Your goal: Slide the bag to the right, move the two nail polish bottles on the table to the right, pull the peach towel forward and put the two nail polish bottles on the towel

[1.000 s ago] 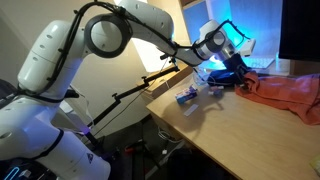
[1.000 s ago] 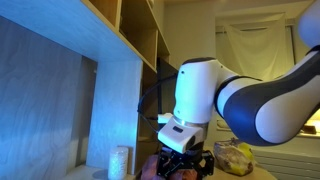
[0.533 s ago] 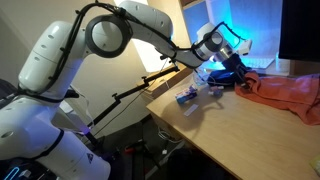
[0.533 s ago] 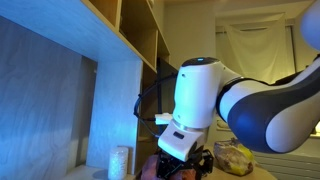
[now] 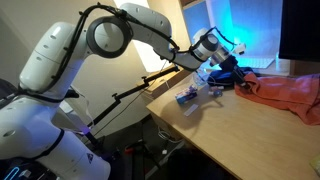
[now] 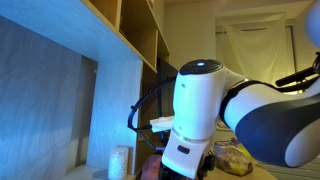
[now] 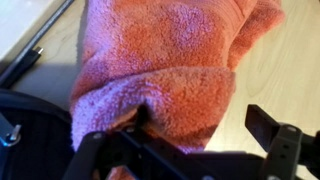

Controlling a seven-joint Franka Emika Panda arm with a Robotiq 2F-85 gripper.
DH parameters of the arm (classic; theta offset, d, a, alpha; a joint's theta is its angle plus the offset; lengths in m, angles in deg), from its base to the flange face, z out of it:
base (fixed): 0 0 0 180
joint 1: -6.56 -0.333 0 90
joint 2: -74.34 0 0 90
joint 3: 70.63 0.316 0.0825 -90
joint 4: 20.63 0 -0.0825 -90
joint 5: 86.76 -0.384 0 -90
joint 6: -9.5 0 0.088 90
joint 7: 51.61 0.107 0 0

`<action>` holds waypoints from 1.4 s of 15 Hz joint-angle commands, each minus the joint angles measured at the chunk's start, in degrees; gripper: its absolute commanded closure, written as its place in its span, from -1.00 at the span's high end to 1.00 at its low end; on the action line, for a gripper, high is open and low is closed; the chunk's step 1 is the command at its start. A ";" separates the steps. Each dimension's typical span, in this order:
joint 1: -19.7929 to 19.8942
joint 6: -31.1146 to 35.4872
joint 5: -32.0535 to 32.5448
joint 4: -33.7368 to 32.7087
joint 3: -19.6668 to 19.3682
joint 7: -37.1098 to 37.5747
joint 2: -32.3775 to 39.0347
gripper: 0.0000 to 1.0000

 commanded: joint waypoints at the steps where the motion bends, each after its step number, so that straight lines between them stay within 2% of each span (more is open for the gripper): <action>1: 1.48 0.81 0.90 -0.07 2.07 -2.71 0.12 1.00; 4: 3.82 5.04 -0.87 1.30 4.73 -3.96 -0.59 1.00; 8: 8.16 17.05 -3.61 6.57 9.12 -7.73 -2.62 1.00; 11: 9.88 23.00 -4.74 9.55 9.62 -8.34 -3.36 1.00; 15: 10.67 26.16 -5.48 11.40 9.40 -7.79 -3.69 1.00; 16: 10.55 26.78 -5.54 11.61 8.97 -7.33 -3.86 0.50; 17: 10.16 26.61 -5.50 11.59 8.34 -6.93 -3.99 0.47; 21: 9.20 26.09 -5.56 11.62 7.38 -5.81 -4.67 -0.15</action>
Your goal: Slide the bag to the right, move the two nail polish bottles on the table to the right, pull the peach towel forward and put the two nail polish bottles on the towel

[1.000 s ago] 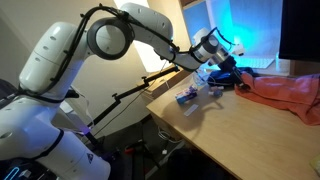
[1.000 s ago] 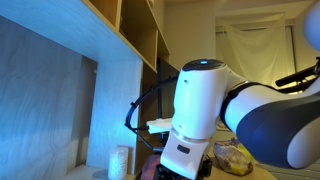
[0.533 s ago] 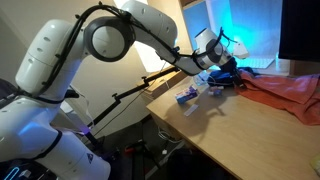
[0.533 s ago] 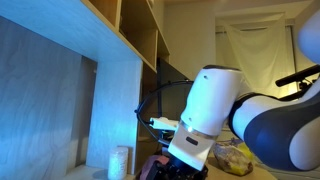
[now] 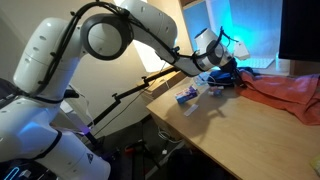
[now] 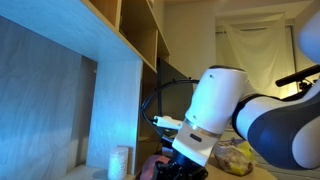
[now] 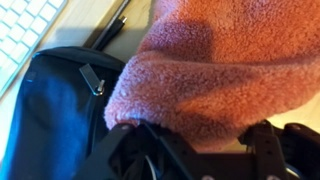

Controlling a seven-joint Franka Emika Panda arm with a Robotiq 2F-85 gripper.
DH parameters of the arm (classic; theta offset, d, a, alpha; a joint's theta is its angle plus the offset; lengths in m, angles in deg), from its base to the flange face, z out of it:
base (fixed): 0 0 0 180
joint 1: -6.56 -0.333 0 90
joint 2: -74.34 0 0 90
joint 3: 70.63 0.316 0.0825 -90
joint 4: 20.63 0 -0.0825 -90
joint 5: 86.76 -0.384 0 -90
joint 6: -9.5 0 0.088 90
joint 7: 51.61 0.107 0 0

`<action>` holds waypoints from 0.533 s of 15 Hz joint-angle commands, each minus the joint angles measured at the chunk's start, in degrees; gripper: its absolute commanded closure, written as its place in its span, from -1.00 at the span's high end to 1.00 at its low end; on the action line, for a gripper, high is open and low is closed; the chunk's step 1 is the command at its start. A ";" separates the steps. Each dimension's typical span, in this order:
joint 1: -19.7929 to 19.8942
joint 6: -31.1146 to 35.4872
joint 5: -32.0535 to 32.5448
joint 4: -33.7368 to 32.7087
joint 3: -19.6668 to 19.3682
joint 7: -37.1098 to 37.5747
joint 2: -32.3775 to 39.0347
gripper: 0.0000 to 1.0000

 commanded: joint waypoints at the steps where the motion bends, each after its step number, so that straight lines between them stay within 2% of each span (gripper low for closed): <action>1: -1.49 0.94 -0.55 2.95 -2.01 1.39 -3.11 -0.33; 5: -3.43 0.31 0.09 2.81 -3.95 3.16 -4.18 -0.90; 6: -3.11 0.57 -0.36 3.53 -3.23 2.58 -4.77 -0.98; 8: -3.02 2.05 -0.39 5.87 -2.63 3.37 -6.63 -1.00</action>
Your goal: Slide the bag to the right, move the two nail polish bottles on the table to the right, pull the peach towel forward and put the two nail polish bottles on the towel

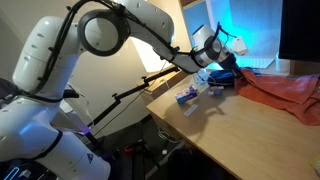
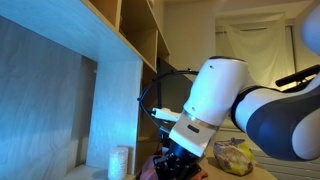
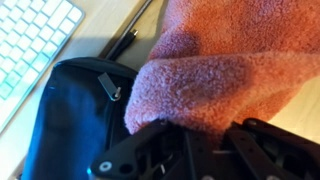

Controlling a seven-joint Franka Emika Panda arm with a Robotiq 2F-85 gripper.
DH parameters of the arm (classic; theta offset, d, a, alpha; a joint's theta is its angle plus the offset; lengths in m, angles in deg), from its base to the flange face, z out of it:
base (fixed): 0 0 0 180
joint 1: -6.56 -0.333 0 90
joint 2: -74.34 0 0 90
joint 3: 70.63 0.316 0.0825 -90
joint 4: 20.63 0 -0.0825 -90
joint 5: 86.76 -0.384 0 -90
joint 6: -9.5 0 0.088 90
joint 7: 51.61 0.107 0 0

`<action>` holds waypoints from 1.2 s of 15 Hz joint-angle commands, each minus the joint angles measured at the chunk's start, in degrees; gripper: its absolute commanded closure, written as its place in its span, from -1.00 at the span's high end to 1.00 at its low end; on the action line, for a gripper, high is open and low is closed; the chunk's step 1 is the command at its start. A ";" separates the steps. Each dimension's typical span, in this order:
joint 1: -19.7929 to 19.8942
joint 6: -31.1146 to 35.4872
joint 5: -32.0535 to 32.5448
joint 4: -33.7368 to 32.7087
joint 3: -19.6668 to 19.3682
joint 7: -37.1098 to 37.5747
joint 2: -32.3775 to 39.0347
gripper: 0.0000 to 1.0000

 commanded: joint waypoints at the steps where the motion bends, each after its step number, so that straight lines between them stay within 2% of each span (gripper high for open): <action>1: -0.56 2.47 -0.30 7.00 -0.01 1.78 -5.89 -0.94; 7: -0.92 14.33 2.28 20.22 -1.27 6.75 -16.10 -0.95; 9: -1.93 19.78 4.02 24.67 -3.35 10.32 -19.68 -0.95; 14: -9.49 30.09 7.52 32.61 -15.01 19.50 -26.91 -0.95; 18: -17.78 33.86 6.86 37.42 -25.45 21.60 -30.38 -0.95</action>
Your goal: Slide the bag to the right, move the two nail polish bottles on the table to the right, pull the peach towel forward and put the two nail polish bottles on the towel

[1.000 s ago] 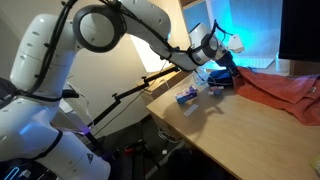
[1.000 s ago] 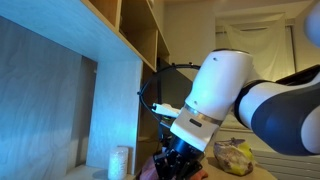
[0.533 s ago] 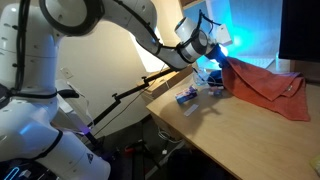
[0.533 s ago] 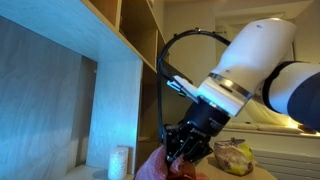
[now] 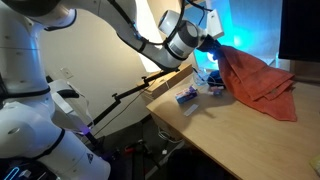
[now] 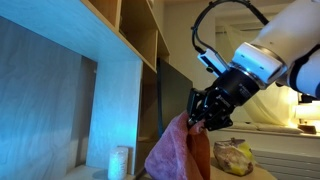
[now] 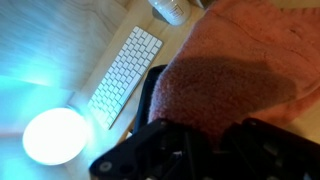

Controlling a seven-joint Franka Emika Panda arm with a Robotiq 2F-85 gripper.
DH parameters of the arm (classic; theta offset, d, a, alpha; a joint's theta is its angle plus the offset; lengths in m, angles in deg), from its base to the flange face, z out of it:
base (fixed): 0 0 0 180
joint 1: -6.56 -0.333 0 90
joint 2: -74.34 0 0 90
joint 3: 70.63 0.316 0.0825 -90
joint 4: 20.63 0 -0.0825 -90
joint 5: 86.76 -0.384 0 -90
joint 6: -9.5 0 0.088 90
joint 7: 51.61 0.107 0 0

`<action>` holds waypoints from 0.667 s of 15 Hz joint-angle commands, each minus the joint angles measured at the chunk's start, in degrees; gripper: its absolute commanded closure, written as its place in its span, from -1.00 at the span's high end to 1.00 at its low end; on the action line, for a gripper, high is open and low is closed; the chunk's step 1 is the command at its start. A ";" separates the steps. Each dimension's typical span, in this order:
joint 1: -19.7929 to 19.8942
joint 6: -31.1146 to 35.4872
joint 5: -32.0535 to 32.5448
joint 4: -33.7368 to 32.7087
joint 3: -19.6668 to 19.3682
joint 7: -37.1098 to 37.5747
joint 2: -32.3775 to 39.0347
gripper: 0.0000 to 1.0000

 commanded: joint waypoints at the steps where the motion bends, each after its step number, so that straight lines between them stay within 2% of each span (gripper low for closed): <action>1: -8.05 2.12 0.02 6.78 -9.23 2.98 -5.21 -0.95; 4: -14.87 -0.51 -0.65 9.66 -16.56 4.98 -6.11 -0.95; 5: -19.38 -2.01 -2.77 9.42 -21.95 7.95 -5.17 -0.96; 10: -31.96 -4.71 -7.96 13.18 -37.12 18.39 -1.62 -0.95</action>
